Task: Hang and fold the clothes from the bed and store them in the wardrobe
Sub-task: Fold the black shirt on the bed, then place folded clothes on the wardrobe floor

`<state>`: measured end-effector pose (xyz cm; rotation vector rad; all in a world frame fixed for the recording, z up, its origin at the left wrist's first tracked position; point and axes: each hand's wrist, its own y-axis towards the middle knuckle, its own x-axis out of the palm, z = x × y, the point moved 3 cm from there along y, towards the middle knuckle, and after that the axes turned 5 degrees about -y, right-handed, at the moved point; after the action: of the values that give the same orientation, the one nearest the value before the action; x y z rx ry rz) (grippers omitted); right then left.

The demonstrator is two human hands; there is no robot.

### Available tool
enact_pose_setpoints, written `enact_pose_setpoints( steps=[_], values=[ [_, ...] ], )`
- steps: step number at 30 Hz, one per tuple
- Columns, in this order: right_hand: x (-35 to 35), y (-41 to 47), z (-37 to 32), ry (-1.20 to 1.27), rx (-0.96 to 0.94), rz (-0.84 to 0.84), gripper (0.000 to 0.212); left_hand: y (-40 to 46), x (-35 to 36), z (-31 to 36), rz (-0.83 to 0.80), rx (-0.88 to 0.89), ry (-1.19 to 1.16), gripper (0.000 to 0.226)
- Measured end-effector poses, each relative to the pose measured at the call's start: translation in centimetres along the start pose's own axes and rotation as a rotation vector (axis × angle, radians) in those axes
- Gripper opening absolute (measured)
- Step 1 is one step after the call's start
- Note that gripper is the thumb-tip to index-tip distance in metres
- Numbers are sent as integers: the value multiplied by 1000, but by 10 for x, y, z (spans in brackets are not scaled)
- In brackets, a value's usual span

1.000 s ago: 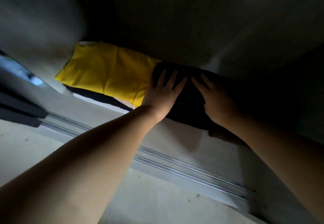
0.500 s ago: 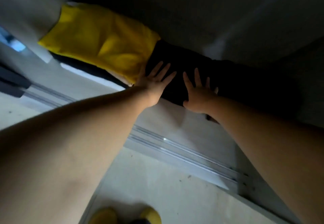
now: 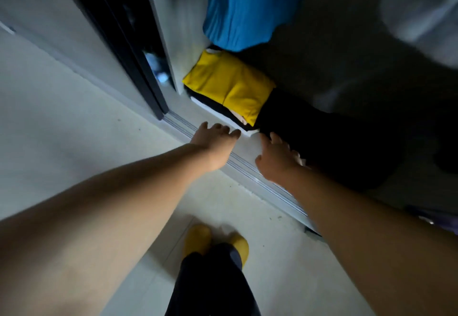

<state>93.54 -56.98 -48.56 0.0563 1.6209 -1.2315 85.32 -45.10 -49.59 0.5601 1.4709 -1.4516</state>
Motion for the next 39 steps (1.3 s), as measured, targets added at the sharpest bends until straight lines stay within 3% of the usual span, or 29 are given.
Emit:
enact_pose_setpoints(
  steps=[4,12,19,24,30,34,39],
  values=[
    [-64,-68,-22,41,0,-42,50,-73,-68,4,76,-8,-24,28],
    [-194,-212,-26,116,-15,29,41,-188,-224,27,172,-115,-80,29],
    [-204,-309,20,237,-31,69,42,-238,-284,89,189,-25,5,21],
    [-174,-367,96,316,55,120,35,-251,-282,183,146,84,102,26],
    [-74,-458,216,414,174,130,35,-278,-229,330,-81,182,259,30],
    [14,-557,320,591,417,122,32,-303,-195,466,-153,344,341,29],
    [128,-695,412,714,755,116,36,-354,-165,646,-104,680,403,32]
  ],
)
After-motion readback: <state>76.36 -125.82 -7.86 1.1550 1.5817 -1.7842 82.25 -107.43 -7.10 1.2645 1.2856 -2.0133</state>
